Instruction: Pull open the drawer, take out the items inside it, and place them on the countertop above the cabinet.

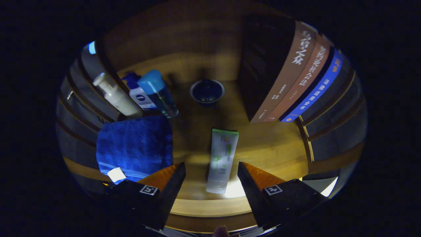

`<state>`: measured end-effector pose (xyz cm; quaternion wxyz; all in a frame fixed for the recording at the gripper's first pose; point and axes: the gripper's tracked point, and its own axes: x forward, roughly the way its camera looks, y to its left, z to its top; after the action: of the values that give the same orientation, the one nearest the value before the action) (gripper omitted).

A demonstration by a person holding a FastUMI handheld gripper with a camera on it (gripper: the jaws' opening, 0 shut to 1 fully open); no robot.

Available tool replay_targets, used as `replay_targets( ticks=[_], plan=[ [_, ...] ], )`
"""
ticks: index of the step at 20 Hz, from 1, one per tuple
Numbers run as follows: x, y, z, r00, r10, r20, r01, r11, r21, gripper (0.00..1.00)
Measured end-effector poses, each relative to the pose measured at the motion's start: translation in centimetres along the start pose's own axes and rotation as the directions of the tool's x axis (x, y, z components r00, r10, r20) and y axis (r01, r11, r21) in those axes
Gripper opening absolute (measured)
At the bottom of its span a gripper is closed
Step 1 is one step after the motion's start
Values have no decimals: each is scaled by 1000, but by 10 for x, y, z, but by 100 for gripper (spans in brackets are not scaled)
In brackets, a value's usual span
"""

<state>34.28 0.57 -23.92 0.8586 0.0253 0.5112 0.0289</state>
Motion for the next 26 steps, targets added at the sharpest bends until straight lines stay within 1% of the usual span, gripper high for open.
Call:
replay_targets(
  ticks=[1, 3, 5, 7, 10, 13, 14, 17, 19, 21, 22, 23, 24, 26],
  plan=[
    [-8, 3, -1, 999, 14, 36, -14, 1000, -17, 100],
    [-32, -3, -7, 993, -1, 114, 6, 999, -50, 100],
    [-53, -4, -10, 976, -1, 219, 8, 1000, -29, 100],
    [-79, -4, -22, 952, 11, 306, -14, 1000, 7, 100],
    [-119, -8, -40, 898, 8, 441, -14, 1000, 10, 100],
    [-165, -1, -62, 826, 38, 562, -65, 997, 28, 100],
    [-179, -6, -72, 795, 41, 605, -76, 997, 33, 100],
    [-218, -15, -104, 695, 4, 719, -51, 998, 44, 100],
    [-233, -12, -122, 626, -2, 780, -39, 999, 34, 100],
    [-247, -13, -147, 549, -13, 836, -20, 999, 28, 100],
    [-246, -12, -163, 522, -9, 853, -24, 999, 26, 100],
    [-242, -9, -178, 498, -4, 867, -35, 999, 25, 100],
    [-234, -7, -192, 483, 0, 876, -41, 999, 23, 100],
    [-207, -8, -219, 475, 2, 880, -13, 1000, 5, 100]
  ],
)
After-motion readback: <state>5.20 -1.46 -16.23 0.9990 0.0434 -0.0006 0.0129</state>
